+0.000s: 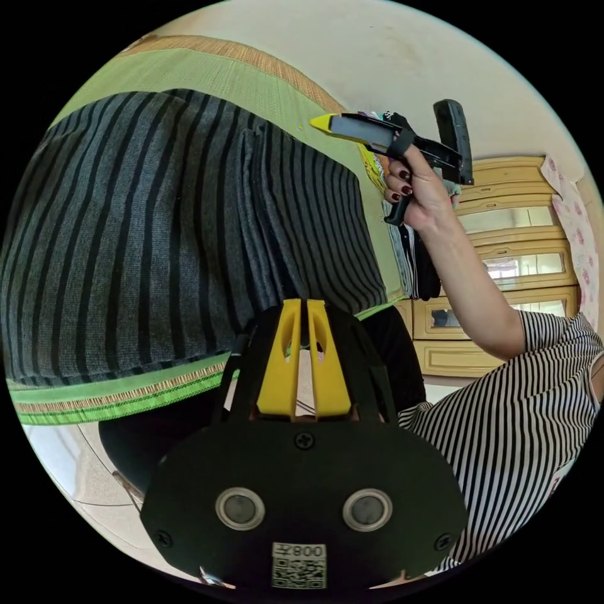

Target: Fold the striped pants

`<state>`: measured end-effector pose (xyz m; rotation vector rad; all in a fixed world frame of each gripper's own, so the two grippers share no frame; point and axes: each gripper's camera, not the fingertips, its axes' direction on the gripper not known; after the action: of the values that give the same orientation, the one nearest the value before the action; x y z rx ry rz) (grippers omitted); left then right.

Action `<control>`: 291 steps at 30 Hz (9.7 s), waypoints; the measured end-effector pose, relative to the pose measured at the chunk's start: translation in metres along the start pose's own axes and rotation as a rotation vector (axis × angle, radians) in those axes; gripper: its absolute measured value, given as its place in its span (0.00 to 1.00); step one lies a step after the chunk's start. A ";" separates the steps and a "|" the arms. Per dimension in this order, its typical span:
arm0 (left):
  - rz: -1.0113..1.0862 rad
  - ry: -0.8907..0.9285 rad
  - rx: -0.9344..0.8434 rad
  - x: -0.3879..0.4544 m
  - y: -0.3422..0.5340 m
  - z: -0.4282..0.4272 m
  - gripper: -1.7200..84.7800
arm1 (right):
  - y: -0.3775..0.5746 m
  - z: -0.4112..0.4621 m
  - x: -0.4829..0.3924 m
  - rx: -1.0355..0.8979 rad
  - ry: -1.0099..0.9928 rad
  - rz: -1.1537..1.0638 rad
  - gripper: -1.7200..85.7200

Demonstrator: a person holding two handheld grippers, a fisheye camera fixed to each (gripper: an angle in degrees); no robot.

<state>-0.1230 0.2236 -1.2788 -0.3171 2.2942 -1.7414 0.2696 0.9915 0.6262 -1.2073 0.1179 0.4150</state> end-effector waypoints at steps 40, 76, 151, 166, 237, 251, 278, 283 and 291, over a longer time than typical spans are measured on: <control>0.217 -0.253 0.046 0.236 0.082 0.008 0.09 | 0.431 0.009 0.144 0.121 -0.204 0.578 0.08; 0.540 -0.511 -0.135 0.480 0.033 0.112 0.07 | 0.517 0.060 0.257 0.323 -0.559 0.618 0.05; 0.566 -0.308 -0.116 0.307 0.032 0.014 0.09 | 0.315 0.067 0.346 0.164 -0.719 0.712 0.07; 0.604 -0.026 -0.004 0.185 0.075 -0.053 0.09 | 0.312 -0.063 0.252 0.412 -0.577 0.716 0.05; -0.223 -0.070 0.666 -0.501 0.229 -0.272 0.02 | -0.273 0.144 -0.372 -0.113 -0.049 -0.220 0.02; -0.297 -0.059 0.690 -0.494 0.225 -0.221 0.02 | -0.302 0.179 -0.304 -0.181 -0.044 -0.009 0.02; -0.203 0.051 0.563 -0.398 0.208 -0.151 0.03 | -0.021 0.111 -0.221 -0.188 -0.419 0.056 0.02; -0.148 0.173 0.420 -0.367 0.200 -0.107 0.06 | 0.027 0.121 -0.171 -0.193 -0.452 0.197 0.02; -0.132 0.155 0.209 -0.337 0.166 -0.053 0.11 | 0.067 0.114 -0.122 -0.139 -0.537 0.273 0.02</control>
<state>0.1745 0.4222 -1.4044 -0.3089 2.2096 -2.1197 0.1176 1.0858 0.6459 -1.1810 -0.2145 0.9856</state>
